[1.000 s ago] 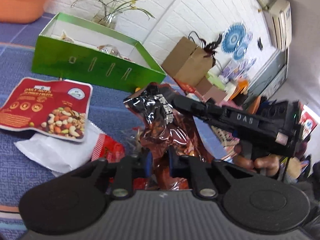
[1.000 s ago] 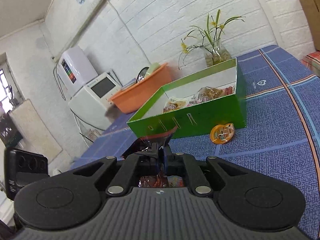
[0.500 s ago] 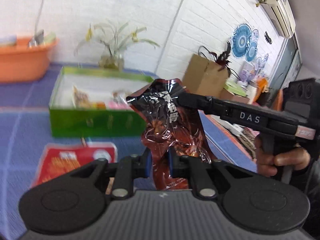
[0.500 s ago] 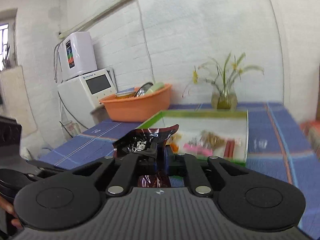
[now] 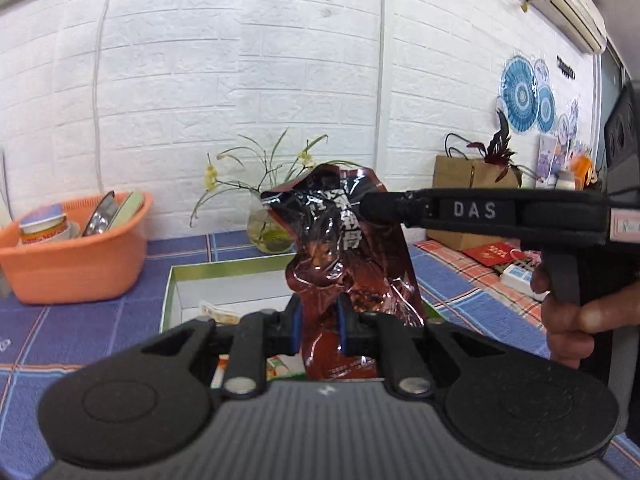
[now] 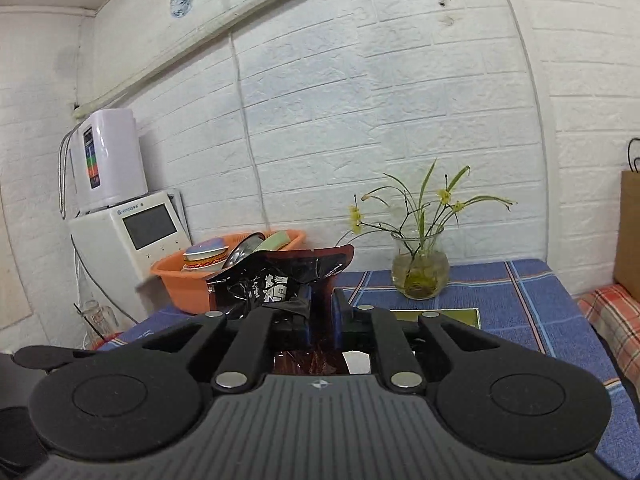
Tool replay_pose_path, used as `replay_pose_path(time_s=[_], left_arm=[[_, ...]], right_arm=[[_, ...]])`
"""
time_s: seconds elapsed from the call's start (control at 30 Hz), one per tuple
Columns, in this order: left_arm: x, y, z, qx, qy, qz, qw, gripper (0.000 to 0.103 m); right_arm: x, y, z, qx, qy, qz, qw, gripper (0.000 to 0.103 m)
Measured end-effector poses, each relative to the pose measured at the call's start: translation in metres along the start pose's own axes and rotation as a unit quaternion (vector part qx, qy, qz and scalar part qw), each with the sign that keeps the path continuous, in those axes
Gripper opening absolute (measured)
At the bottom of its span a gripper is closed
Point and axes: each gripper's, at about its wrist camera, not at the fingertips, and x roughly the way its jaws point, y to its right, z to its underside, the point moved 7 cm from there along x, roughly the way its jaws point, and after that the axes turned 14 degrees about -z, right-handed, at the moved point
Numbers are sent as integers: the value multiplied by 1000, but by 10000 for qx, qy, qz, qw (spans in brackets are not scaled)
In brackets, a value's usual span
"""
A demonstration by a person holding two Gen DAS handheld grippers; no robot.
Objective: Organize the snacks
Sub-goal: 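Lift the black-and-brown bag over the green box and open the right gripper, then grasp the red Daily Nuts bag by its edge with the right gripper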
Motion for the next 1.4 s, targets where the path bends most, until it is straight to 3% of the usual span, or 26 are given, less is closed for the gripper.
replay_pose_path(time_s=[0.43, 0.73, 0.8, 0.83, 0.9, 1.1, 1.17, 1.27, 1.33, 1.4], left_arm=[[83, 5, 1, 191, -329, -182, 9991, 12], [117, 16, 25, 392, -583, -255, 9972, 19], [118, 15, 26, 475, -511, -458, 9965, 19], [119, 14, 26, 542, -455, -599, 9957, 19], [119, 10, 27, 578, -434, -670, 9951, 19], [112, -1, 28, 463, -377, -723, 9956, 43], [107, -4, 26, 414, -298, -746, 9959, 59], [94, -12, 22, 359, -90, -835, 9958, 63], [81, -26, 20, 176, -19, -950, 9953, 65], [65, -44, 22, 21, 10, -1082, 9941, 69]], right_arm=[[46, 54, 16, 449, 175, 330, 9983, 21], [61, 92, 49, 1017, -125, 635, 9927, 23], [61, 98, 51, 1132, -135, 708, 9910, 40], [60, 99, 52, 1167, -89, 724, 9905, 67], [57, 98, 51, 1142, -5, 804, 9902, 103], [51, 87, 42, 867, 54, 883, 9923, 103], [48, 85, 39, 912, 85, 857, 9921, 103], [39, 82, 39, 1012, 165, 710, 9922, 103], [30, 78, 40, 1156, 226, 479, 9919, 82], [21, 70, 42, 1368, 211, 178, 9902, 73]])
